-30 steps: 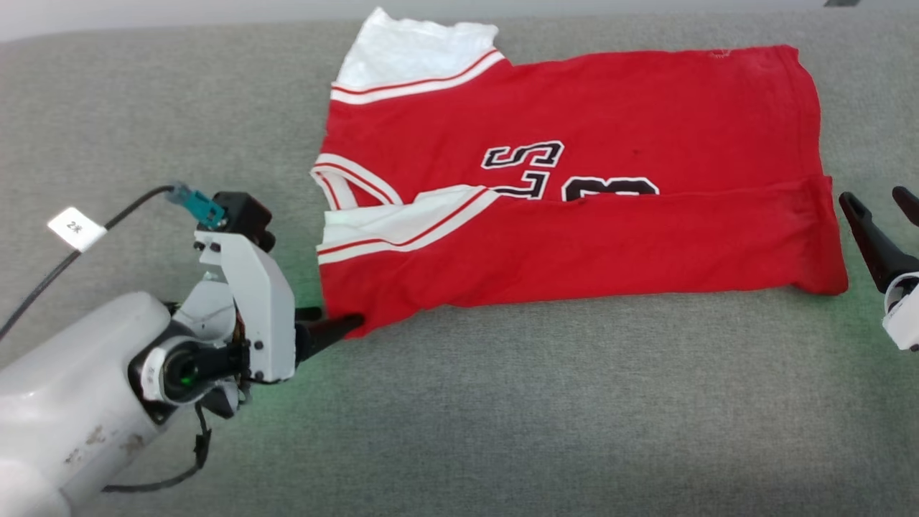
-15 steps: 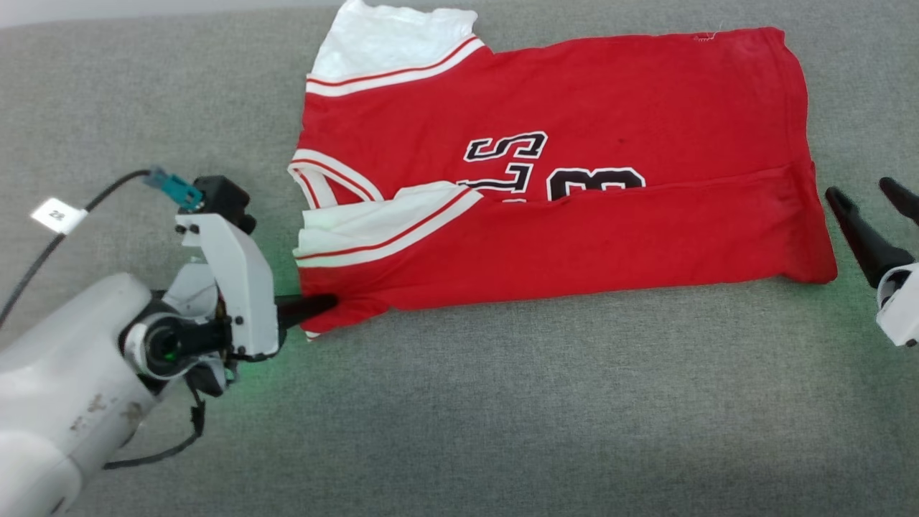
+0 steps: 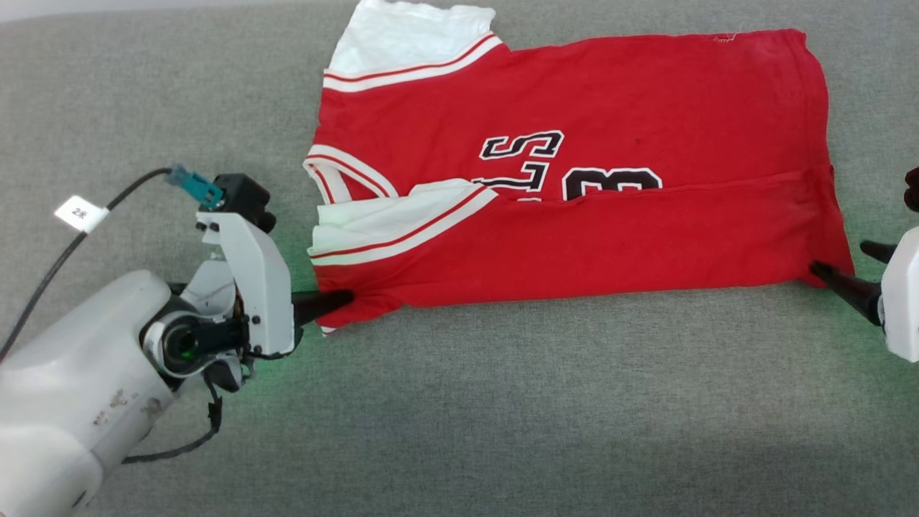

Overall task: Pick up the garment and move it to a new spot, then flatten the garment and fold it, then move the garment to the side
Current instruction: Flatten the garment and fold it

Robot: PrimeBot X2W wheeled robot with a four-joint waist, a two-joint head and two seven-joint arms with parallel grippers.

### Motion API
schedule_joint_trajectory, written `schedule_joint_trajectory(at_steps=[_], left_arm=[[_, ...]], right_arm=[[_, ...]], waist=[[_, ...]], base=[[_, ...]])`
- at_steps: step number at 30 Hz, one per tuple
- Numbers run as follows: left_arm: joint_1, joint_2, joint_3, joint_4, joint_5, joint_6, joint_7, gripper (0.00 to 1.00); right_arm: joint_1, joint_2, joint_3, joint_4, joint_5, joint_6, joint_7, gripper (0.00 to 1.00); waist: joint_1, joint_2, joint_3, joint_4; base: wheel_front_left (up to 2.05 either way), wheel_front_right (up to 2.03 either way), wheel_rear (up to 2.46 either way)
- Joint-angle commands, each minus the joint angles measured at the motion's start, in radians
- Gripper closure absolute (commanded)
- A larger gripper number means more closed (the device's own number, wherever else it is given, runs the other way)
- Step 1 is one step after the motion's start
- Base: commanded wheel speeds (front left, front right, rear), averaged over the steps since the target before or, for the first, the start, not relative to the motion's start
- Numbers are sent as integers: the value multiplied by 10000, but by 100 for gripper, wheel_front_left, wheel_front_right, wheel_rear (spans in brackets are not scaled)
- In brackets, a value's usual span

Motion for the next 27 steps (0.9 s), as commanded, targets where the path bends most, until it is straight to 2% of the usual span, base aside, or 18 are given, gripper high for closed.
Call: schedule_joint_trajectory(at_steps=[1, 5, 10, 11, 12, 13, 14, 20, 27], left_arm=[[342, -321, -304, 86, 159, 13, 19, 100], [294, -436, -323, 119, 235, -50, -30, 100], [294, -506, -321, 134, 312, -129, -122, 100], [301, -510, -312, 121, 342, -135, -158, 100], [310, -501, -302, 113, 362, -146, -192, 100], [322, -496, -296, 99, 374, -157, -238, 100], [329, -481, -283, 84, 392, -168, -277, 100], [514, -178, -155, -298, 495, -220, -685, 100], [1100, 722, -51, -1502, 714, 25, -1428, 100]], right_arm=[[-126, 12, 89, 199, -45, -16, 315, 0], [-417, 254, 178, 833, 23, -16, 911, 0], [-567, 597, 332, 1447, -152, -16, 689, 0], [-579, 653, 374, 1527, -135, -16, 634, 12], [-595, 700, 416, 1586, -104, -16, 588, 62], [-612, 721, 465, 1630, -77, -16, 571, 77], [-635, 734, 501, 1656, -38, -16, 523, 100], [-511, 536, 503, 1640, 188, -16, 86, 100], [312, 43, 355, 1089, 611, -16, -241, 100]], waist=[[0, 0, 32, 31], [0, 0, 76, 102], [0, 0, 120, 166], [0, 0, 125, 172], [0, 0, 132, 169], [0, 0, 132, 173], [0, 0, 130, 176], [0, 0, 2, 167], [0, 0, -314, 267]], base=[[0, 0, 0], [0, 0, 0], [0, 0, 0], [0, 0, 0], [0, 0, 0], [0, 0, 0], [0, 0, 0], [0, 0, 0], [0, 0, 0]])
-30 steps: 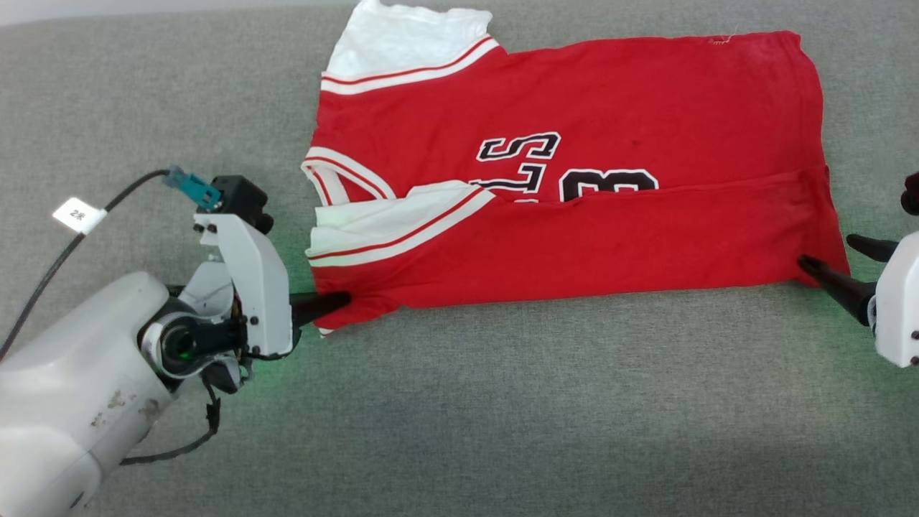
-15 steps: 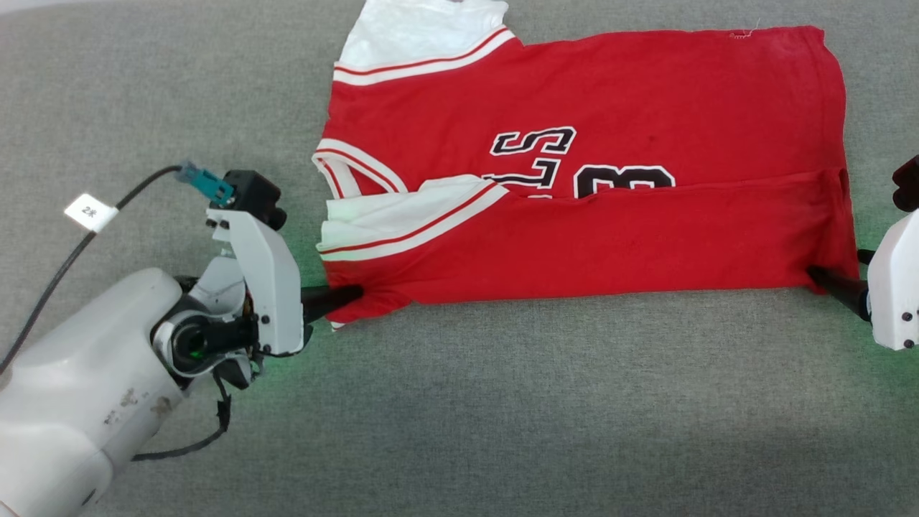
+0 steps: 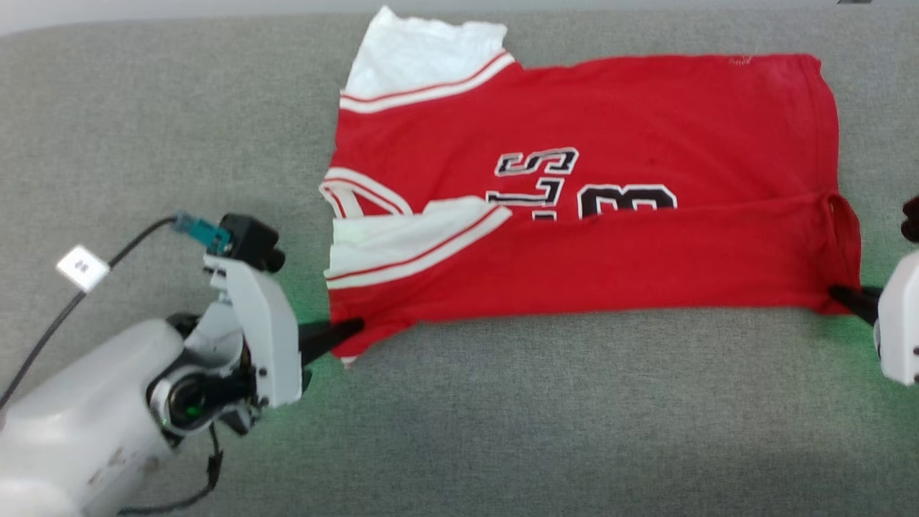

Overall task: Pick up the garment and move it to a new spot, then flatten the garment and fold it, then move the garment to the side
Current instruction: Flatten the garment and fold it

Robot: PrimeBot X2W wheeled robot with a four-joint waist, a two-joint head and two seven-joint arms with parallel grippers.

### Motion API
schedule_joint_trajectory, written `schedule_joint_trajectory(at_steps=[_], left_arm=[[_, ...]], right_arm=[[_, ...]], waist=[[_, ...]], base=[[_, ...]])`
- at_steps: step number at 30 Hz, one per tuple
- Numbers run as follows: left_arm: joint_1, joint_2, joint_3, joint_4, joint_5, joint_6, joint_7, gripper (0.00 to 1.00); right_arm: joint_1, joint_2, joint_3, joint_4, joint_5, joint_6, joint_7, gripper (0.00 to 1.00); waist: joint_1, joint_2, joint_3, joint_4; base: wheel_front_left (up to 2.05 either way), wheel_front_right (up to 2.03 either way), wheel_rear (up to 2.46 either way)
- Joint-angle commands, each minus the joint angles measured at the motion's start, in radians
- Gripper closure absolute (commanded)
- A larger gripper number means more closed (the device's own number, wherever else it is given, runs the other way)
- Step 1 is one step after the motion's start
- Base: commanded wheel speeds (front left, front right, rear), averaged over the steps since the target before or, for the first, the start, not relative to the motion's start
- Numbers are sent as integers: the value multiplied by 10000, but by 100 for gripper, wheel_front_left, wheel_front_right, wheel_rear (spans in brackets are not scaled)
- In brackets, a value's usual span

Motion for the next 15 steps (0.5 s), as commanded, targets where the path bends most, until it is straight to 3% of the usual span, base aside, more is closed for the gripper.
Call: schedule_joint_trajectory(at_steps=[1, 9, 15], left_arm=[[385, 277, -74, -284, 132, 151, -102, 100], [1264, 1493, -129, -2597, 255, 996, -675, 100], [1809, 2107, -139, -3869, 309, 1591, -1109, 100]], right_arm=[[410, -166, -89, -206, 172, -16, -16, 100], [2106, -894, -718, -1491, 540, -16, 99, 100], [3484, -1008, -1579, -2450, 422, -16, 48, 100]], waist=[[0, 0, -116, 61], [0, 0, -322, 131], [0, 0, -331, 112]], base=[[0, 0, 0], [0, 0, 0], [0, 0, 0]])
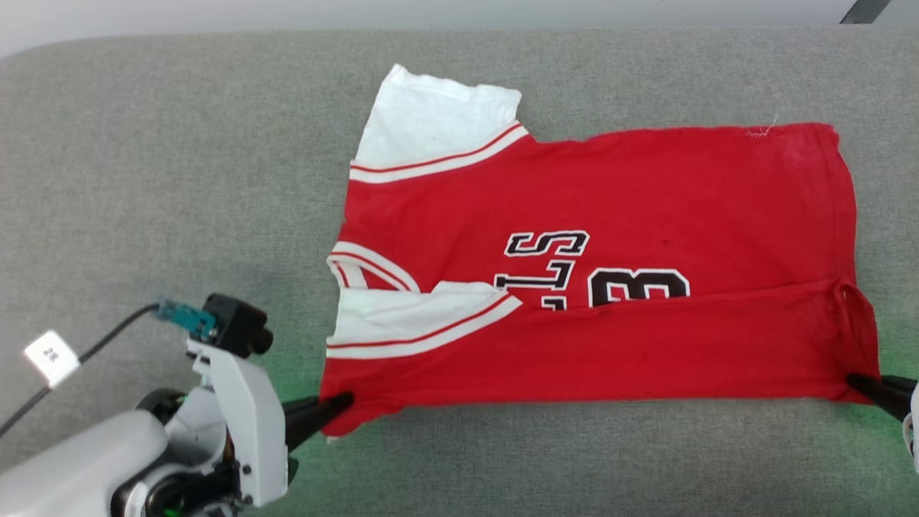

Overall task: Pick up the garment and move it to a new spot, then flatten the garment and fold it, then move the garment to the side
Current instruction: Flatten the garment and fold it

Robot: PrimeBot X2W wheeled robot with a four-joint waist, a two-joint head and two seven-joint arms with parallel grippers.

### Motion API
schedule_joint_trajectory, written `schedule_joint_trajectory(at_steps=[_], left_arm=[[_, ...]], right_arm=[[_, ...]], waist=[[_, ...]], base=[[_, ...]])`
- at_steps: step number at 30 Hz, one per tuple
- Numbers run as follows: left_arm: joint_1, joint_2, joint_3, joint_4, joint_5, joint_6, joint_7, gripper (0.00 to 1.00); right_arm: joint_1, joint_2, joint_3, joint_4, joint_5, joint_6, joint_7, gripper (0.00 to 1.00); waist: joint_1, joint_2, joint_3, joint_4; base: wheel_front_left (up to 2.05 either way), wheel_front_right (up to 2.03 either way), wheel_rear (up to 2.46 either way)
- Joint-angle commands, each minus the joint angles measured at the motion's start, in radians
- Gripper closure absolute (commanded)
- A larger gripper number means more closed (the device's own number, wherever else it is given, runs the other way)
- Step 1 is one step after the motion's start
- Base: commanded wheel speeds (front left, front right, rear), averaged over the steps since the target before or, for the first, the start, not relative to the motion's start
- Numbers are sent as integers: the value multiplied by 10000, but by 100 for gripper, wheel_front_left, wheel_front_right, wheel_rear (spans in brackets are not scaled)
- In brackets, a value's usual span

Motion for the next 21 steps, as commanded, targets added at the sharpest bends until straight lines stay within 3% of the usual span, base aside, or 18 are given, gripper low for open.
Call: schedule_joint_trajectory(at_steps=[1, 6, 7, 8, 9, 10, 11, 16, 21], left_arm=[[248, 157, -14, -256, 3, 161, -128, 100], [485, 319, 24, -652, -65, 315, -359, 100], [518, 331, 30, -700, -73, 350, -418, 95], [548, 344, 80, -729, -78, 363, -515, 84], [576, 344, 136, -762, -88, 369, -656, 66], [626, 335, 190, -789, -125, 397, -786, 25], [661, 352, 219, -840, -110, 396, -902, 0], [957, 492, 515, -1100, -42, 511, -1823, 0], [1041, 390, 1126, -1009, 176, 652, -3328, 0]], right_arm=[[373, 36, -290, -237, -126, -16, 1, 100], [838, 276, -830, -773, -370, -16, 25, 100], [903, 334, -926, -934, -485, -16, -37, 87], [952, 410, -1016, -1054, -570, -16, -113, 63], [982, 473, -1128, -1119, -647, -16, -196, 45], [1003, 516, -1210, -1244, -760, -16, -301, 0], [1041, 597, -1352, -1311, -820, -16, -415, 0], [1158, 854, -1912, -1622, -1327, -16, -1236, 0], [906, 1541, -2449, -1661, -2111, -16, -2871, 0]], waist=[[0, -1, 3, -38], [0, -1, -12, -67], [0, -1, -17, -68], [0, -1, -27, -69], [0, -1, -32, -69], [0, -1, -38, -69], [0, -1, -46, -60], [0, -1, -54, -32], [0, -1, -62, -3]], base=[[0, 0, 0], [0, 0, 0], [0, 0, 0], [0, 0, 0], [0, 0, 0], [0, 0, 0], [0, 0, 0], [0, 0, 0], [0, 0, 0]])
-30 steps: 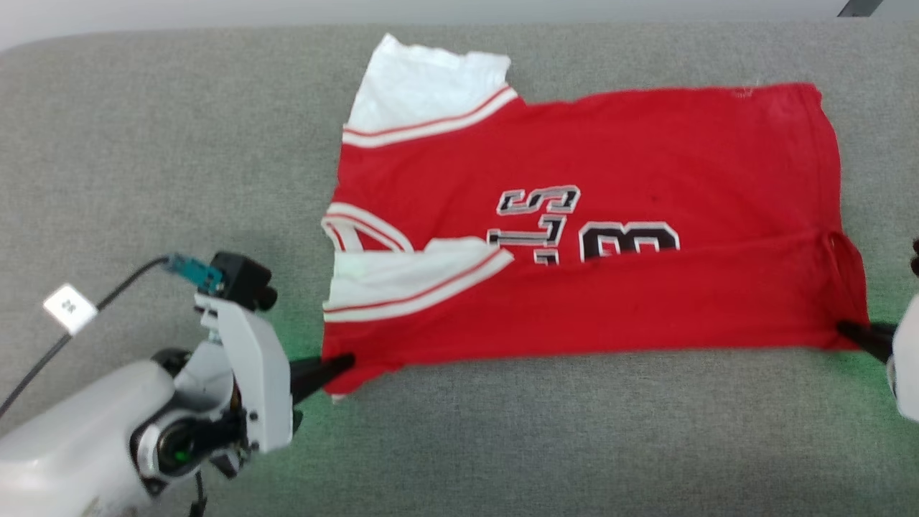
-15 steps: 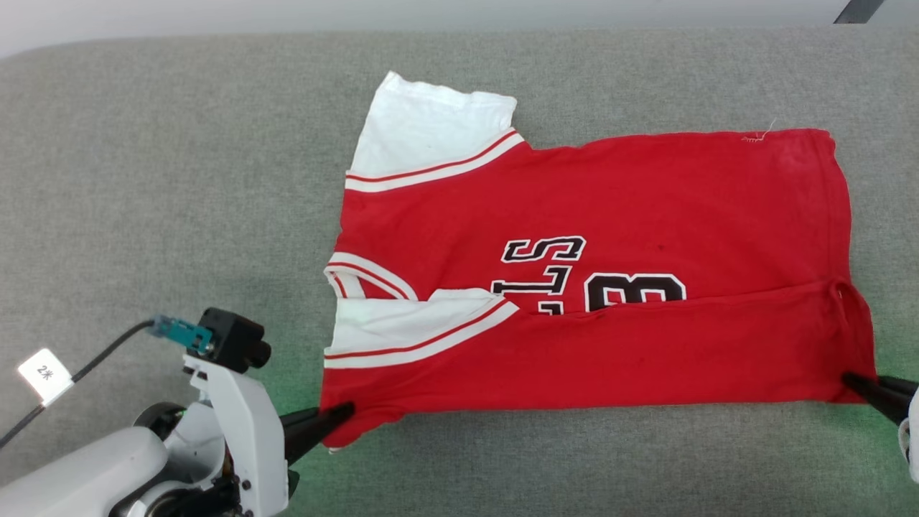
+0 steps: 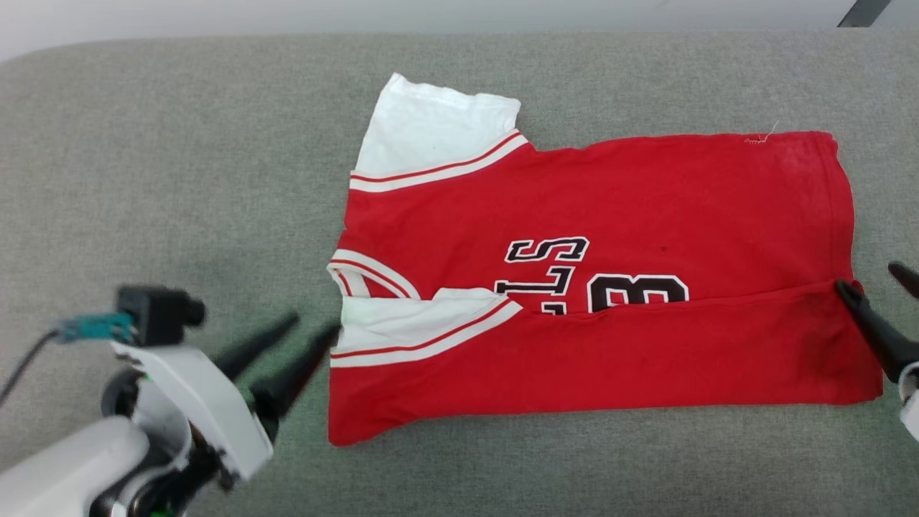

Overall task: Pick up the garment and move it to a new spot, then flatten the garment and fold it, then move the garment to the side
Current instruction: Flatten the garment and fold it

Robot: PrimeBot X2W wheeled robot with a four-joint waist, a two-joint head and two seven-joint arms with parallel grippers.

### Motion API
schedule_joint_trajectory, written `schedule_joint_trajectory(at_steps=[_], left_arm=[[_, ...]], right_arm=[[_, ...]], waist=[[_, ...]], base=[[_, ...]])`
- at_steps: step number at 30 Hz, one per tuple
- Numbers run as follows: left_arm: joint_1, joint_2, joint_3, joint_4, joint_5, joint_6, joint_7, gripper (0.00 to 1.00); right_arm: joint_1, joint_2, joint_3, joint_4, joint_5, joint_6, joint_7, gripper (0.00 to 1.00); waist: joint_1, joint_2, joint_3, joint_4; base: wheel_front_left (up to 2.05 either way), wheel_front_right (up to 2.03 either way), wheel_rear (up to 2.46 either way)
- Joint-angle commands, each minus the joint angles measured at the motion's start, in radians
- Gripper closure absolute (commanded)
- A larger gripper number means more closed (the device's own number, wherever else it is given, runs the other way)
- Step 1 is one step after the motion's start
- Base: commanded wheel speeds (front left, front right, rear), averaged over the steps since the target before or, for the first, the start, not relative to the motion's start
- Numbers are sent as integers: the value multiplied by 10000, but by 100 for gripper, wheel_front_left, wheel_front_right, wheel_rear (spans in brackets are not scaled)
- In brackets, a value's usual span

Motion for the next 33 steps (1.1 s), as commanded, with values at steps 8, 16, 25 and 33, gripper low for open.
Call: schedule_joint_trajectory(at_steps=[8, 16, 25, 33], left_arm=[[-1141, -1076, 1303, 1669, 936, 145, -1666, 0], [-3945, -2401, 1788, 4798, 1724, -505, -1090, 0], [-7001, -3250, 709, 9268, 2683, -1203, 2041, 0], [-8044, -3503, 53, 11430, 2040, -1744, 6831, 0]], right_arm=[[-786, 1650, -452, 304, -1299, -16, -2529, 0], [-1524, 3127, -928, 814, -1628, -16, -4095, 0], [-1577, 3746, -516, 932, -1489, -16, -4768, 0], [-1486, 3710, -220, 974, -1402, -17, -4838, 0]], waist=[[0, 0, 299, -518], [0, 0, 876, -1669], [0, 0, 1529, -2980], [0, 0, 1810, -3347]], base=[[0, 0, 0], [0, 0, 0], [0, 0, 0], [0, 0, 0]])
